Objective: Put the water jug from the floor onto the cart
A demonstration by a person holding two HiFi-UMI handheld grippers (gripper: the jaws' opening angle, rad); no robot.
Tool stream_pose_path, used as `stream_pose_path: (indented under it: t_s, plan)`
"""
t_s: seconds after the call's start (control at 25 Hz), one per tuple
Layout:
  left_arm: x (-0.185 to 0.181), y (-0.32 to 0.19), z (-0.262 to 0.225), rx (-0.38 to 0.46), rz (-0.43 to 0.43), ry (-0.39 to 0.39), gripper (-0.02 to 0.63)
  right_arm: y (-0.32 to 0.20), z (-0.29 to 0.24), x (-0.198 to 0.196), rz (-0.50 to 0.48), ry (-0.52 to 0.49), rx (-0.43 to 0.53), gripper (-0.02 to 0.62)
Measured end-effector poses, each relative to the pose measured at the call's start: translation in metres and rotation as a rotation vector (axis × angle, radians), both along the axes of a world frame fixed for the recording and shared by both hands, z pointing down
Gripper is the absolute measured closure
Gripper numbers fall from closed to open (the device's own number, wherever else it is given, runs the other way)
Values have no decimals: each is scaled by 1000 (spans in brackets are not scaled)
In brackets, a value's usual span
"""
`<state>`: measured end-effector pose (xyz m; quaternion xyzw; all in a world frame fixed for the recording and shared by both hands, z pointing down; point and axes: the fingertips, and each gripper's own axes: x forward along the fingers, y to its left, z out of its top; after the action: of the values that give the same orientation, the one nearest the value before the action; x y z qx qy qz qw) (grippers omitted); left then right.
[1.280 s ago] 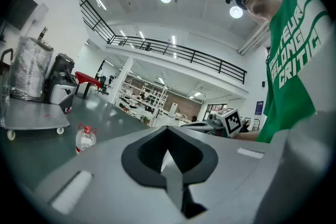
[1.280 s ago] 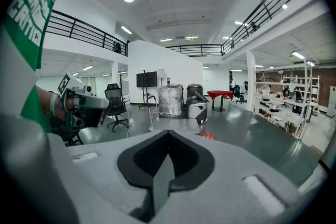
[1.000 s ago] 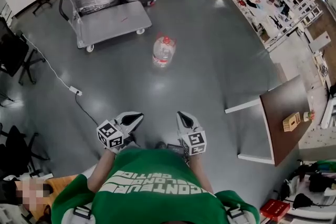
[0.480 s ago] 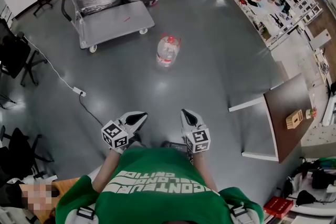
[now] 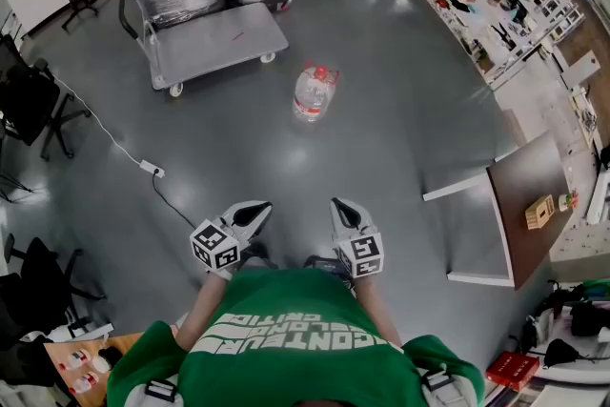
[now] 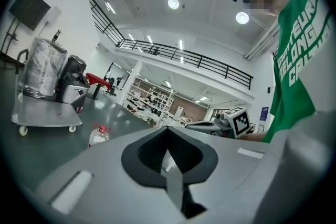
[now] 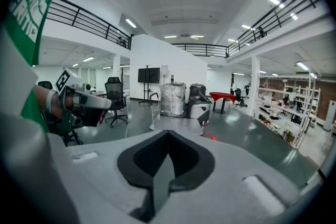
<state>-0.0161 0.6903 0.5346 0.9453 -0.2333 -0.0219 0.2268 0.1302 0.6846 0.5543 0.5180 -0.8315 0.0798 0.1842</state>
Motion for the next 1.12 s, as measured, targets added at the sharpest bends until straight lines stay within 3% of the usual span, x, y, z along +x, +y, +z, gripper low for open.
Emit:
stream_pose_path:
  t_s: [0.28, 0.48, 0.76, 1.12]
  plan:
    - [-34, -15, 15, -69, -58, -38, 596, 9, 15, -6, 45, -35, -65, 603]
    - [-38, -18, 22, -113, -86, -22, 597, -5, 20, -18, -9, -25, -74, 603]
    - [-65, -46, 35, -178, -211, -29, 591, -46, 18, -43, -73, -42, -57, 603]
    - [-46, -91, 23, -153, -218, -40, 591, -90, 13, -26, -100, -58, -52, 603]
